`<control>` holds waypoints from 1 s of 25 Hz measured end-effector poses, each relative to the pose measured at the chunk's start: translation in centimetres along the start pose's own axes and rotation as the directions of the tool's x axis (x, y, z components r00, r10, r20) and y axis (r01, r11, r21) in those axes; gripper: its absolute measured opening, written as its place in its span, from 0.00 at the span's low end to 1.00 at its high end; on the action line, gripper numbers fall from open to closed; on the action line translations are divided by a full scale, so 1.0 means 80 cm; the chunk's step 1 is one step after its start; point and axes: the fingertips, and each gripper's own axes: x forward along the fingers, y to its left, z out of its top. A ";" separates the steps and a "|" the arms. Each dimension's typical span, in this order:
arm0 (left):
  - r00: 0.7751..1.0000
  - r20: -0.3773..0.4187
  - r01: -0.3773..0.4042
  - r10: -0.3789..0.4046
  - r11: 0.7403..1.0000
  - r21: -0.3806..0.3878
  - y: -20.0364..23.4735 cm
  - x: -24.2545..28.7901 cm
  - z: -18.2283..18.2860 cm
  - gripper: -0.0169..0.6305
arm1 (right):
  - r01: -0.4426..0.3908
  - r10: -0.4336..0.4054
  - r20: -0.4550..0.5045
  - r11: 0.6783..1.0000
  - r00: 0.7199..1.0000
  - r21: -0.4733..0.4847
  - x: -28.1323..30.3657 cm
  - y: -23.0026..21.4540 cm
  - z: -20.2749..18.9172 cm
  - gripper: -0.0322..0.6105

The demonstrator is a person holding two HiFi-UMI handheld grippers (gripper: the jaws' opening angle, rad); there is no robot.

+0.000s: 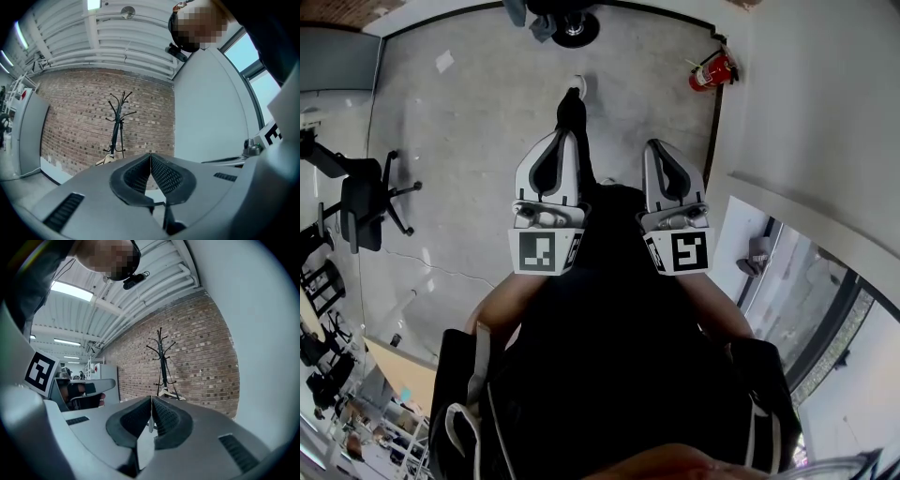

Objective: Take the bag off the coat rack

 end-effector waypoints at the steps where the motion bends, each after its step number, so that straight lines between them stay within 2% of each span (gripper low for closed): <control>1: 1.000 0.000 0.000 0.000 1.000 -0.005 0.006 0.007 -0.002 0.06 | -0.002 0.002 -0.003 1.000 1.000 0.003 0.009 -0.002 0.000 0.08; 7: 0.999 0.029 0.022 -0.021 1.000 -0.017 0.072 0.079 -0.006 0.06 | 0.039 -0.038 0.014 0.999 0.999 -0.034 0.094 -0.026 0.013 0.08; 12: 0.998 0.044 0.055 -0.053 0.997 -0.047 0.132 0.176 0.006 0.06 | 0.079 -0.079 0.004 0.993 0.997 -0.090 0.206 -0.048 0.037 0.08; 16: 0.987 0.070 0.143 -0.145 0.989 0.023 0.142 0.245 0.025 0.06 | 0.052 -0.051 0.007 0.992 0.999 -0.114 0.282 -0.062 0.055 0.08; 18: 0.983 0.071 0.166 -0.167 0.986 0.017 0.154 0.277 0.029 0.06 | 0.032 -0.032 0.007 0.991 0.999 -0.129 0.318 -0.069 0.064 0.08; 23: 0.990 0.061 0.128 -0.126 0.991 -0.033 0.232 0.334 0.050 0.06 | 0.013 -0.014 -0.007 0.991 1.000 -0.132 0.419 -0.069 0.097 0.08; 25: 0.990 0.065 0.130 -0.128 0.991 -0.028 0.260 0.351 0.060 0.06 | 0.017 -0.018 -0.007 0.991 1.000 -0.132 0.454 -0.070 0.107 0.08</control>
